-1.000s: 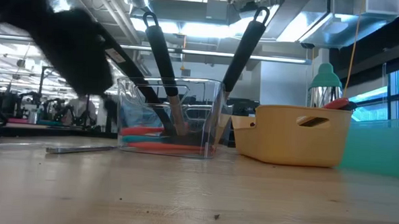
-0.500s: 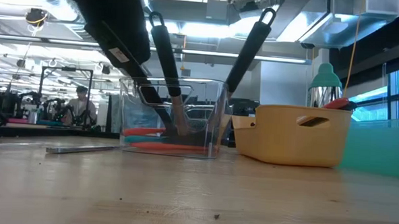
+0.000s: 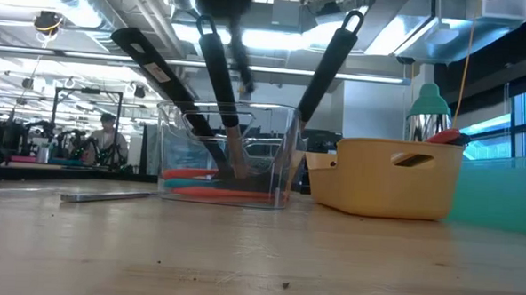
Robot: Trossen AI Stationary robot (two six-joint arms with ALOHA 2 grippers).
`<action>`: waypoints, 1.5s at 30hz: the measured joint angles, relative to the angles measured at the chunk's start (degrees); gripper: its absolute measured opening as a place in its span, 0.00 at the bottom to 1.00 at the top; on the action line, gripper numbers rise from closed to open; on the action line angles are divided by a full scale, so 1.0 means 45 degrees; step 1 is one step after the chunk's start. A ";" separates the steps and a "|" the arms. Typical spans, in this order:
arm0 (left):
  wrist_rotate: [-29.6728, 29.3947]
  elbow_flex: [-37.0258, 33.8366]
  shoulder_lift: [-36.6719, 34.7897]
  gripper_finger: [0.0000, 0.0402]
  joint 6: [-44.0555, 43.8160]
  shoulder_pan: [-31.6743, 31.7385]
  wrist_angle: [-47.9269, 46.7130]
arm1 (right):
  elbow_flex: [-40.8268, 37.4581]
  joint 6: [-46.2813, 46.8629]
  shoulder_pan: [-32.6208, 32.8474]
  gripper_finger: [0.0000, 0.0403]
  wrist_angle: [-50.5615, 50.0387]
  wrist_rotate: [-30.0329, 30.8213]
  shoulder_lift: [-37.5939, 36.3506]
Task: Pick & Place Kitchen Items
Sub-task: Put the black spatula into the transparent bin
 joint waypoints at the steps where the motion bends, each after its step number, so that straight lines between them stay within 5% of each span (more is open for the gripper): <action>1: -0.0282 0.0407 0.0000 0.01 0.0262 -0.0109 0.0014 | 0.0000 0.0011 0.0000 0.65 -0.0005 0.0000 0.0000; 12: -0.3303 0.3332 -0.0005 0.01 0.1130 -0.2198 0.0073 | 0.0005 0.0644 -0.0083 0.65 0.1879 0.0038 0.0000; 16: -0.3900 0.3340 -0.0005 0.01 0.0783 -0.3028 0.0240 | 0.0000 0.0879 -0.0366 0.65 0.4430 0.1926 0.0000; 19: -0.3923 0.3282 -0.0005 0.01 0.1028 -0.3386 0.0821 | 0.0000 0.0416 -0.0869 0.65 0.8001 0.1535 -0.0006; 22: -0.3959 0.3194 -0.0005 0.01 0.2025 -0.3598 0.1651 | 0.0151 0.1685 -0.1829 0.65 0.7755 0.0110 -0.0574; 29: -0.4026 0.3194 -0.0005 0.01 0.3907 -0.3938 0.2836 | 0.0247 0.5950 -0.3865 0.65 0.7656 -0.0641 -0.0933; 45: -0.3973 0.2640 0.0155 0.01 0.3535 -0.4105 0.2743 | 0.1288 0.6066 -0.5927 0.65 0.7970 -0.1887 -0.0967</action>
